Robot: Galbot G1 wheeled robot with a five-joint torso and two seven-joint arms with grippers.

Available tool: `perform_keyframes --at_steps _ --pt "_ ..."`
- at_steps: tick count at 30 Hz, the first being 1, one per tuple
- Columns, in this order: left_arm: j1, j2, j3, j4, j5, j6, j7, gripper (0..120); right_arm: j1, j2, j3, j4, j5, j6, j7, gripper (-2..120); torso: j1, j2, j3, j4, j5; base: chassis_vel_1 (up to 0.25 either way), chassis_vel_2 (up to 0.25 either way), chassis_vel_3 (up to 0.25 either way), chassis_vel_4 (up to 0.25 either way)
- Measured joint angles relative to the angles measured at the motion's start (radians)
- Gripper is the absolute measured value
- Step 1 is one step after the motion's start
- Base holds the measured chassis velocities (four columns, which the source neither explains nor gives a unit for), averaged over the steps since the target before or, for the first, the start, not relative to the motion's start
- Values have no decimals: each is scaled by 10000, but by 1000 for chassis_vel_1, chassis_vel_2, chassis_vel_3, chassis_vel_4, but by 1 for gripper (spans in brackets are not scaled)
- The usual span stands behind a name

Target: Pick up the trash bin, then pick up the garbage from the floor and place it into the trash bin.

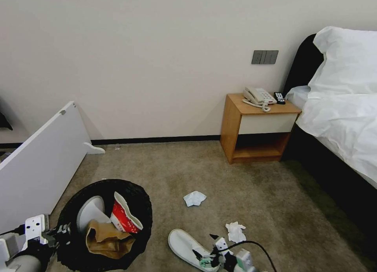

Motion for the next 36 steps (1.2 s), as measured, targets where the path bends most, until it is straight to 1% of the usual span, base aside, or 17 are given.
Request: perform_keyframes --at_steps 2,3,6,10,25,27,36 --pt "6 25 -46 -17 1 0 -1 3 285 237 -252 -415 34 -63 49 100 0 0 1 -3 0 0 0 0 0" --pt "6 25 -46 -17 1 0 -1 3 285 237 -252 -415 34 -63 49 100 0 0 1 -3 0 0 0 0 0" --pt "8 53 -70 -43 -12 0 1 3 618 693 -340 -1042 -17 -100 115 100 0 0 0 -2 0 0 0 0 0" --pt "34 24 -54 -48 2 0 5 3 815 952 -349 -1416 -55 -103 108 100 0 0 0 -2 -2 0 0 0 0" --pt "76 27 -43 -77 18 0 18 3 1122 1464 -544 -2336 -15 -106 -168 100 0 0 -1 -2 -1 0 0 0 0" --pt "65 52 -40 -77 18 0 20 3 1239 1642 -641 -2624 3 -107 -203 100 0 0 -1 -2 0 0 0 0 0" --pt "46 114 -44 -78 -19 0 28 3 1549 1938 -659 -3431 -4 -108 -213 100 0 0 0 -1 -1 0 0 0 0"
